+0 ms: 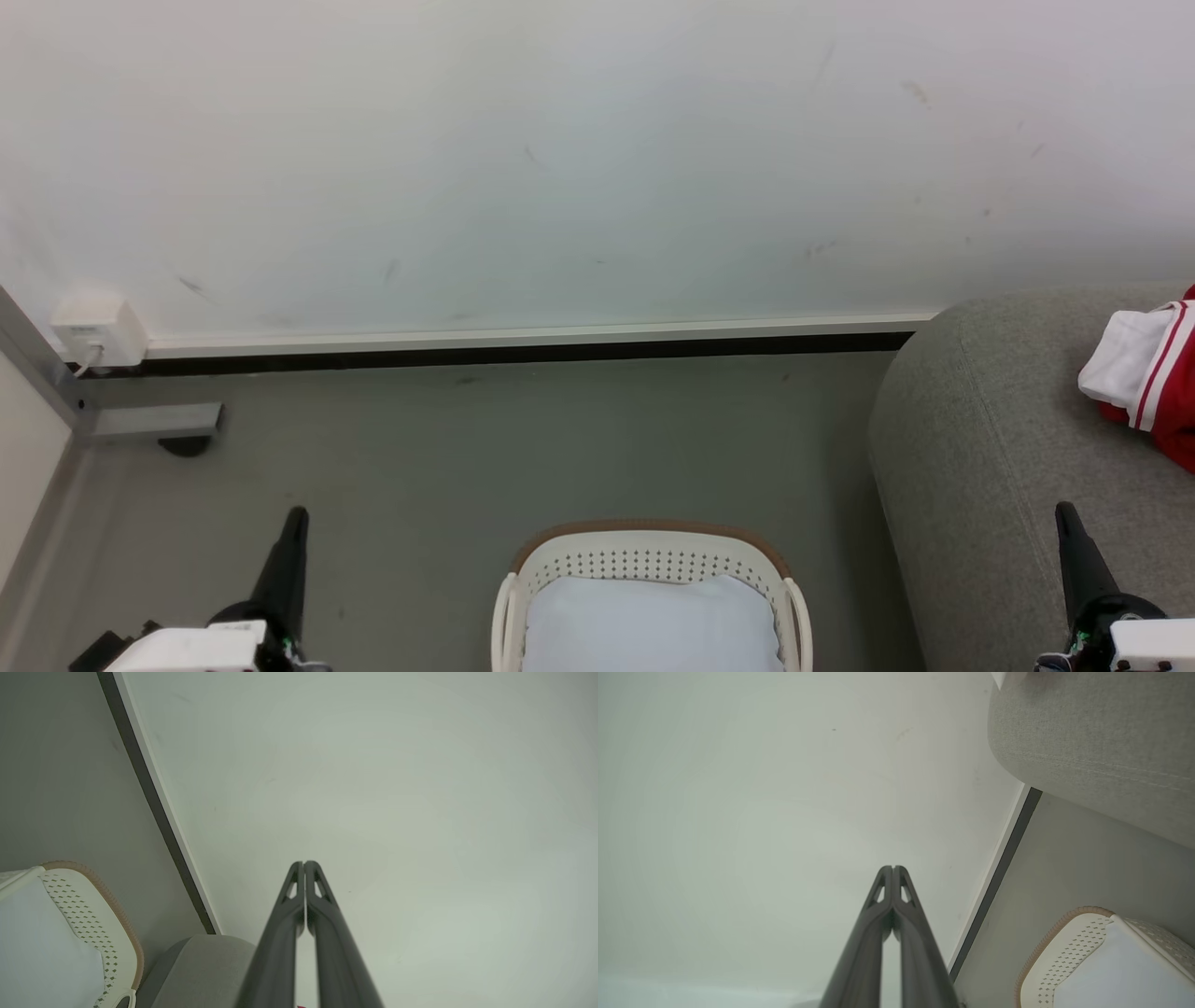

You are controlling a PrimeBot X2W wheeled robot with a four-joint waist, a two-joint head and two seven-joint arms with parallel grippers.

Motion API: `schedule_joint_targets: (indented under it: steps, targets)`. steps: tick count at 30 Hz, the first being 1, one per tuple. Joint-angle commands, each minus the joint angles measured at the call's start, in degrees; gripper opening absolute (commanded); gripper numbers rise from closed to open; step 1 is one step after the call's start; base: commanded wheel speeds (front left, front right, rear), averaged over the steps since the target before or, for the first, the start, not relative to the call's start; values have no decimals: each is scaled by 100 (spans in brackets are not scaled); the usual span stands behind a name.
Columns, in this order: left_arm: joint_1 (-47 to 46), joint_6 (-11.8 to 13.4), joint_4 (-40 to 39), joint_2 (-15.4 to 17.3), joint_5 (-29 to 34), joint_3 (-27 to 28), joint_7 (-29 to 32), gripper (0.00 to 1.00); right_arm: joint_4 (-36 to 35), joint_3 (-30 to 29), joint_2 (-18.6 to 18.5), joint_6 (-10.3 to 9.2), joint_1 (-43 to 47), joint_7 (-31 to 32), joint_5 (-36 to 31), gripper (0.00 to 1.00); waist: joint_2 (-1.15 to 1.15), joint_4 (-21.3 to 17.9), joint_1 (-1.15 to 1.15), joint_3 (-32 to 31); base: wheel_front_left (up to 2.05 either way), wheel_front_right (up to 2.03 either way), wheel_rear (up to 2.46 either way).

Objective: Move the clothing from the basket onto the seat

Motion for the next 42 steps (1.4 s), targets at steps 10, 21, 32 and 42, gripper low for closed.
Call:
schedule_joint_targets:
  steps: [10, 21, 32, 42]
  targets:
    - [-108, -86, -40, -13, -453, 89, 118, 0, -74, -65, -51, -12, -102, 120, 505, 0, 0, 4, 0, 28, 0, 0, 0]
    - [-98, -89, -41, -13, -485, 93, 135, 0, -77, -65, -49, -12, -97, 134, 521, 0, 0, 4, 0, 31, 0, 0, 0]
    - [-98, -89, -42, -13, -485, 93, 135, 0, -77, -64, -49, -12, -97, 134, 521, 0, 0, 4, 0, 31, 0, 0, 0]
    - [-98, -89, -42, -13, -485, 93, 135, 0, -76, -64, -49, -12, -97, 133, 521, 0, 0, 4, 0, 31, 0, 0, 0]
